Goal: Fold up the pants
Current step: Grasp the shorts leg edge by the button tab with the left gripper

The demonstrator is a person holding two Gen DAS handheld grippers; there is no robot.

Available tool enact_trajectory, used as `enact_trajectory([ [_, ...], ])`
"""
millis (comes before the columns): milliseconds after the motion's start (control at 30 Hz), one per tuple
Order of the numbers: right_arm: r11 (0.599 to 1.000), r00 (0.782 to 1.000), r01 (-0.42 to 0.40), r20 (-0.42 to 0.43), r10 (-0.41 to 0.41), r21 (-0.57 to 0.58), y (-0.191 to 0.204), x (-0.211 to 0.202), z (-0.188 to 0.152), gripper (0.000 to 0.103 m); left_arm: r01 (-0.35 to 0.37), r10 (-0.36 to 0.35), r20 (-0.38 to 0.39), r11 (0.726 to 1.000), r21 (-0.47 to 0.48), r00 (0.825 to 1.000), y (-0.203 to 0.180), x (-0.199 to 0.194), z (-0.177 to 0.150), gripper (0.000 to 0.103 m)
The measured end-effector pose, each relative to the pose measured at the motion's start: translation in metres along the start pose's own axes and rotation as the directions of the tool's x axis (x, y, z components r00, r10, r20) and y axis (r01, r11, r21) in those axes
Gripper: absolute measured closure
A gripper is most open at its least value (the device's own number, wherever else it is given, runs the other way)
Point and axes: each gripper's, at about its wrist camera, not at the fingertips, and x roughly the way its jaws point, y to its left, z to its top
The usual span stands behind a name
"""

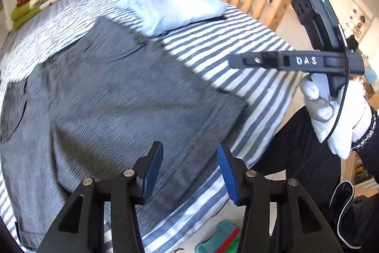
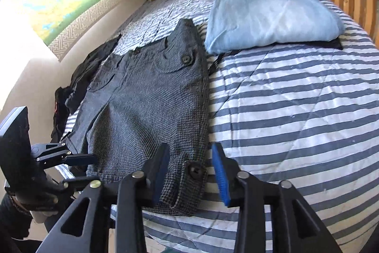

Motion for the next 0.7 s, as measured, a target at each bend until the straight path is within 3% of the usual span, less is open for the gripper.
enact_trajectory([
  [100, 0.999, 0.998, 0.012, 0.061, -0.014, 0.034, -0.014, -0.021, 0.002, 0.057, -0.015, 0.014, 0.015, 0.998, 0.064, 1.0, -0.035, 0.01, 0.013, 0.051],
  [200, 0.998, 0.997, 0.016, 0.068, -0.021, 0.068, -0.025, -0.031, 0.009, 0.057, 0.008, -0.007, -0.007, 0.998, 0.066, 1.0, -0.057, 0.031, 0.028, 0.051],
  [433, 0.993, 0.998, 0.021, 0.061, -0.028, 0.115, -0.051, -0.051, 0.035, 0.057, -0.044, 0.05, -0.08, 0.997, 0.07, 0.996, -0.08, 0.09, 0.052, 0.048],
  [567, 0.991, 0.998, 0.004, 0.055, -0.011, 0.132, -0.059, -0.05, 0.056, 0.057, -0.018, 0.018, -0.094, 1.0, 0.0, 0.995, -0.064, 0.102, 0.053, 0.071],
  [700, 0.991, 0.999, -0.035, 0.02, 0.033, 0.129, -0.057, -0.032, 0.077, 0.057, 0.049, -0.054, -0.052, 0.994, -0.094, 0.997, -0.046, 0.085, 0.051, 0.078],
])
